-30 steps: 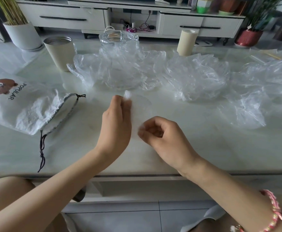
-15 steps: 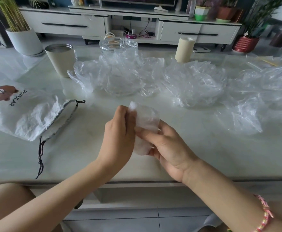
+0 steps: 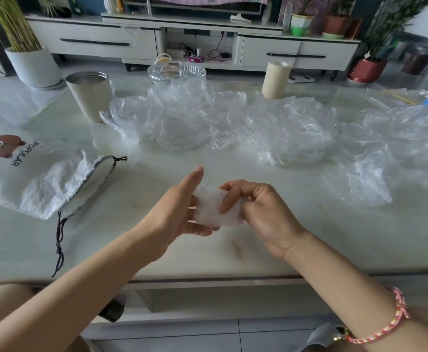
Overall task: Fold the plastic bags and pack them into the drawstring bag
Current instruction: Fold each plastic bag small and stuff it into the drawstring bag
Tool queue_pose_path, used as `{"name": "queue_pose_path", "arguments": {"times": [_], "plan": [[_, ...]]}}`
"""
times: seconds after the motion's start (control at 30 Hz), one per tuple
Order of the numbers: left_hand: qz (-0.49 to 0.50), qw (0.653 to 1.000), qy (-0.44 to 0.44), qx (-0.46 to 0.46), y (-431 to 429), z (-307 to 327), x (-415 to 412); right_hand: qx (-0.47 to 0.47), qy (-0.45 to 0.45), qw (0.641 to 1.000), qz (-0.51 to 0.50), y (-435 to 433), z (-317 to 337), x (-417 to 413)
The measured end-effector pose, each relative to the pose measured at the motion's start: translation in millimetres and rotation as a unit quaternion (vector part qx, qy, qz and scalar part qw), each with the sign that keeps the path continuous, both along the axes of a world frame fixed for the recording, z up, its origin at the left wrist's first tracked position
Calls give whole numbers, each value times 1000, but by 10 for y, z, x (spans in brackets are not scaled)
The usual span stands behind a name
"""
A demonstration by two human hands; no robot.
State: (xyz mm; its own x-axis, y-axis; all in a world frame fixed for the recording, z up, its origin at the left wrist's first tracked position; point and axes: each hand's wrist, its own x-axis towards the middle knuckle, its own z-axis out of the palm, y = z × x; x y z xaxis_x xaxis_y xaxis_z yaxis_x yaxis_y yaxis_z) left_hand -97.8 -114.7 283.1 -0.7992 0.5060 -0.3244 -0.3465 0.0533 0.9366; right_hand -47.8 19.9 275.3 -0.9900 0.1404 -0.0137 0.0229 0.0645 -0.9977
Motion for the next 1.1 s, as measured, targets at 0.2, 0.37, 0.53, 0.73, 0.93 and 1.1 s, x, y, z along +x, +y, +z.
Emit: {"name": "queue_pose_path", "arguments": {"times": [0.2, 0.37, 0.53, 0.73, 0.93, 1.1], "plan": [[-69, 996, 37, -52, -95, 1, -66, 147, 44, 988, 24, 41, -36, -24], [-28, 986, 127, -108, -190, 37, -188, 166, 12, 981, 98, 109, 123, 2], [-10, 949, 262, -178, -179, -2, -196, 79, 7, 995, 53, 141, 169, -7], [30, 934, 323, -151, -133, -18, -154, 104, -38, 993, 46, -61, 8, -76], [62, 992, 106, -40, -184, 84, -219, 156, 28, 985, 68, -164, 65, -150], [67, 995, 26, -70, -359, 134, -264, 15, 36, 995, 90, -302, 70, -231]]}}
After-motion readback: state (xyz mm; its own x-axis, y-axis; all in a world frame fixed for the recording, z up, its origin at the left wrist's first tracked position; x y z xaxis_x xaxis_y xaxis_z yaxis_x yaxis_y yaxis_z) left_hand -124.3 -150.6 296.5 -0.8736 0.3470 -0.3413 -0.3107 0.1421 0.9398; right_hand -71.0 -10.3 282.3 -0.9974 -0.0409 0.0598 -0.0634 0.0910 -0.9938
